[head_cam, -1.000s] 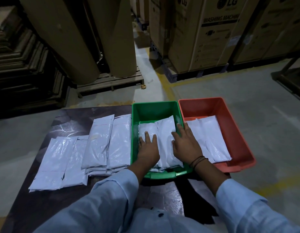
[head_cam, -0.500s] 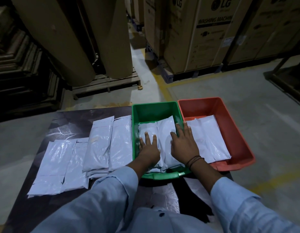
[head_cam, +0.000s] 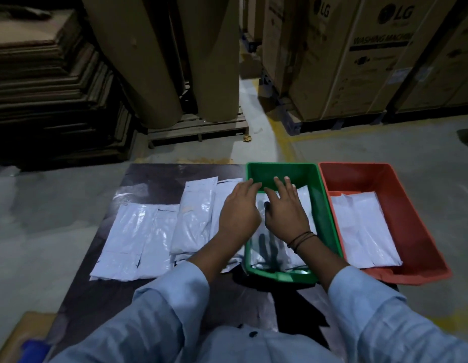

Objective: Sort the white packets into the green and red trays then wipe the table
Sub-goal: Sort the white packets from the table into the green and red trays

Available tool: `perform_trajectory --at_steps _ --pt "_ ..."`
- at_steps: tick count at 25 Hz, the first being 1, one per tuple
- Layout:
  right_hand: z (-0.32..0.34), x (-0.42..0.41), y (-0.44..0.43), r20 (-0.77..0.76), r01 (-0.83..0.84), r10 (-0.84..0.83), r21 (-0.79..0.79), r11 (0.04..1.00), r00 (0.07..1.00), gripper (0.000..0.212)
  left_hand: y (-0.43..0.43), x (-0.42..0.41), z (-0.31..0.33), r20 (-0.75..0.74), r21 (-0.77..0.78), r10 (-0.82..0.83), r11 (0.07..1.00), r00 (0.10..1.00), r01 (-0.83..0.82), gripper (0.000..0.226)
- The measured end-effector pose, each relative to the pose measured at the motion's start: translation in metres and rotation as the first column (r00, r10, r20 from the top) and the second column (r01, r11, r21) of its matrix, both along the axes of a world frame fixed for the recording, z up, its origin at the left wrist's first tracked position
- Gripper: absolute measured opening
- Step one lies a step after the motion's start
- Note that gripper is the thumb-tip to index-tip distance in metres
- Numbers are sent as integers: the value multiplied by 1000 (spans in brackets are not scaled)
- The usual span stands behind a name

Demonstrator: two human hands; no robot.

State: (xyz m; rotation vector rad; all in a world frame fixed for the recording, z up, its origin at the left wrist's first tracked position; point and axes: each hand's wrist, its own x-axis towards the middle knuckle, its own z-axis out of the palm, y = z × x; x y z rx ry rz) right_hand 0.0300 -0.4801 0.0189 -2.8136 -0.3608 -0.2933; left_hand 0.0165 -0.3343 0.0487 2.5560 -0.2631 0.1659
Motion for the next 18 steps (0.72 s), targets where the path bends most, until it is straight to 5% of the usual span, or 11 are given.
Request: perform_trajectory --at_steps 5,10,15,18 --pt "8 7 69 29 -99 98 46 994 995 46 91 -9 2 180 -122 234 969 955 -214 46" --pt "6 2 144 57 -200 197 63 978 979 43 196 -21 -30 163 -165 425 901 890 -401 41" --pt "-3 -10 235 -51 -254 265 169 952 963 46 274 -41 -87 -69 -60 514 853 855 -518 44" --pt "-13 -19 283 -204 -212 275 282 936 940 48 296 -47 -120 -251 162 489 872 835 -462 65"
